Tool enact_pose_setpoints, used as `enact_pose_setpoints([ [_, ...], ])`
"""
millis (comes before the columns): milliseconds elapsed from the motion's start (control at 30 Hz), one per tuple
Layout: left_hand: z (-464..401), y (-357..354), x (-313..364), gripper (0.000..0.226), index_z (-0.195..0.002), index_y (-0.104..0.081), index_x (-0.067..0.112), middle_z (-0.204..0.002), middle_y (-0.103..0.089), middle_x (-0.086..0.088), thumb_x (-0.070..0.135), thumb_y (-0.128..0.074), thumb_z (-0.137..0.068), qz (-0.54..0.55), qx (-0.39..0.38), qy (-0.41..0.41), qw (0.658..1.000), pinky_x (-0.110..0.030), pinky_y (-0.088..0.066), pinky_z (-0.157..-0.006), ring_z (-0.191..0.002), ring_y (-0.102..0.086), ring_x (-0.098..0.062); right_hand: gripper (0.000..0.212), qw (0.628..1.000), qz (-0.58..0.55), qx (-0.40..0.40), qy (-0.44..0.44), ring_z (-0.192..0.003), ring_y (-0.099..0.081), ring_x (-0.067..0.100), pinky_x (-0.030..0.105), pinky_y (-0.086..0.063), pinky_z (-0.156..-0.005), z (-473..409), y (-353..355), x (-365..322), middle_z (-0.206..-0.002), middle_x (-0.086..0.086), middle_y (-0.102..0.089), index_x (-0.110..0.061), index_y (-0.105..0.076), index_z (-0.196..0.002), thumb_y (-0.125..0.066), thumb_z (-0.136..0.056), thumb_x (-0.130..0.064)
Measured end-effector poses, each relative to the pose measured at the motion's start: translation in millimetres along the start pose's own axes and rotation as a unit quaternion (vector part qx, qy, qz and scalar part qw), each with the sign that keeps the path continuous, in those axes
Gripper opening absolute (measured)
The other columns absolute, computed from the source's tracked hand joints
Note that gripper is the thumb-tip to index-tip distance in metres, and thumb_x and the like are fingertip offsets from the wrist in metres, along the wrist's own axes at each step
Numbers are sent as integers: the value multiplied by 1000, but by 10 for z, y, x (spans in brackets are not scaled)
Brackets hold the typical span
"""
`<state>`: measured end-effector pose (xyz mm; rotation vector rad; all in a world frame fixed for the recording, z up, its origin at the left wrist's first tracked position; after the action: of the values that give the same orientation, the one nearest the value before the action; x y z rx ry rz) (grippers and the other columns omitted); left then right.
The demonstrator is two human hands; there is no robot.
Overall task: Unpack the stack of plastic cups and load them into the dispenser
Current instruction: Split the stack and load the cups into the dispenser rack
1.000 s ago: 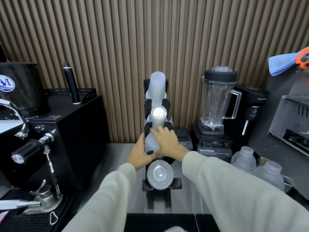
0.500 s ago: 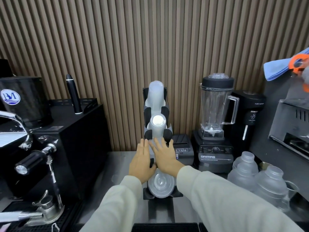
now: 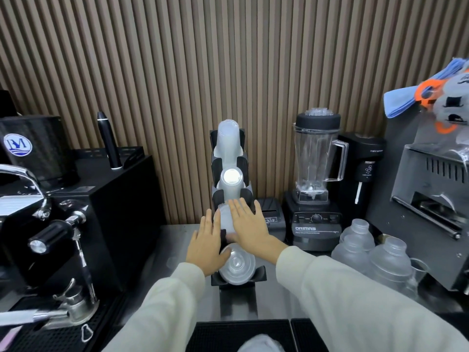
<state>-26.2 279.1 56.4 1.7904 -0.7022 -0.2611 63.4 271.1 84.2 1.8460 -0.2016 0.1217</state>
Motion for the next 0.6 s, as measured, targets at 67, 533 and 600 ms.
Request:
enact_pose_setpoints([
  [67,151,67,42,88,-148,11,14,-158,10,-9,49,-47,-91,24,26,-12,999,-40,-13,-117,-146,3,-23,81,998,-44,35,-3,-148,-3,24,49,-2,-118,166,123,38,-160,10,-7,-6,0,-150,-49,-95,-39],
  [533,2056,-888,493,104,-149,1,20,-156,-1,14,74,-48,-75,336,-116,-33,934,-16,-6,-115,-142,-2,4,54,909,-406,-87,-32,-127,-49,24,35,-39,-105,2049,-583,-287,-137,8,-53,-18,-40,-140,-59,-91,-29],
  [600,2197,-1058,513,116,-149,2,19,-155,-5,11,76,-58,-67,373,-152,9,915,-18,-9,-116,-142,-7,1,56,892,-431,-122,-51,-131,-45,22,31,-35,-109,2217,-783,-340,-140,8,-50,-17,-39,-140,-59,-90,-32],
])
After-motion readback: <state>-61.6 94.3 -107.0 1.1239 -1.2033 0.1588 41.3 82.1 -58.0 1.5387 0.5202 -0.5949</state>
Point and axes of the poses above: each hand's wrist, its own z-axis away from the middle knuckle, its own y-axis out of the back of the hand, x = y × z, the point moved 9 cm from there along -z, towards the middle knuckle
